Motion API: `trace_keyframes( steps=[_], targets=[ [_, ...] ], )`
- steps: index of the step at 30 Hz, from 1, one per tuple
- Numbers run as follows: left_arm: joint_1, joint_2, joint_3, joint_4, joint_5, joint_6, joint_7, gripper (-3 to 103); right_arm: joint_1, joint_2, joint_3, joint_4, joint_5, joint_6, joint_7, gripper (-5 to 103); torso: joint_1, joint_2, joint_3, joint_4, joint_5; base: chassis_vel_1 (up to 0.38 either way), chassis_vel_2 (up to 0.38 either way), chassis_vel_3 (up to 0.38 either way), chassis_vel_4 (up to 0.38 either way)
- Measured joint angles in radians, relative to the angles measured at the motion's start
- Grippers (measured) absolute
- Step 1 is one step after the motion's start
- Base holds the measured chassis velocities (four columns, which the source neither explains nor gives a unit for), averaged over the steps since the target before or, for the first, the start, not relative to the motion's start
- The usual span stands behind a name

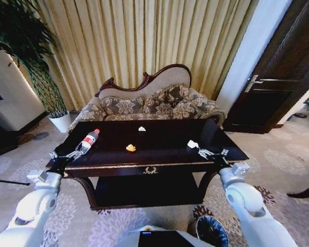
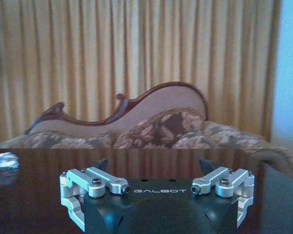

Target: Move to the front of the table and place the trash on the table into the trash bin.

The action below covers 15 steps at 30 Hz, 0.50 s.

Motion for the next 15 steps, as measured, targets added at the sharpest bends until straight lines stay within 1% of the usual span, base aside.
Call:
trace_keyframes(
  steps=[2, 4, 5, 8, 10, 15],
  targets=[
    [0.010, -0.008, -0.015, -0.016, 0.001, 0.009, -0.001, 100, 0.055, -0.034, -0.036, -0.013, 0.026, -0.047, 0.000, 100, -0.001, 0.001, 0.000, 0.0002, -0.0005, 0.000, 0.000, 0.000, 0.000],
    [0.012, -0.010, -0.018, -0.019, 0.001, 0.010, -0.001, 100, 0.070, -0.042, -0.047, -0.019, 0.036, -0.056, 0.000, 100, -0.001, 0.001, 0.000, 0.0000, -0.0005, 0.000, 0.000, 0.000, 0.000],
    [0.017, -0.014, -0.024, -0.024, 0.002, 0.013, -0.001, 100, 0.109, -0.057, -0.076, -0.041, 0.063, -0.085, 0.000, 100, -0.001, 0.000, 0.000, 0.0000, -0.0004, 0.000, 0.000, 0.000, 0.000],
    [0.020, -0.019, -0.028, -0.027, 0.004, 0.014, -0.001, 100, 0.141, -0.067, -0.099, -0.062, 0.082, -0.103, 0.000, 100, 0.000, 0.000, 0.000, 0.0002, -0.0004, 0.000, 0.000, 0.000, 0.000],
    [0.023, -0.029, -0.037, -0.035, 0.006, 0.022, -0.001, 100, 0.185, -0.088, -0.125, -0.098, 0.116, -0.134, 0.000, 100, 0.000, 0.000, 0.000, 0.0002, -0.0003, 0.000, 0.000, 0.000, 0.000],
    [0.024, -0.039, -0.040, -0.041, 0.009, 0.025, -0.001, 100, 0.233, -0.107, -0.136, -0.175, 0.135, -0.143, 0.000, 100, 0.000, 0.000, 0.000, 0.0000, -0.0005, 0.000, 0.000, 0.000, 0.000]
  ],
)
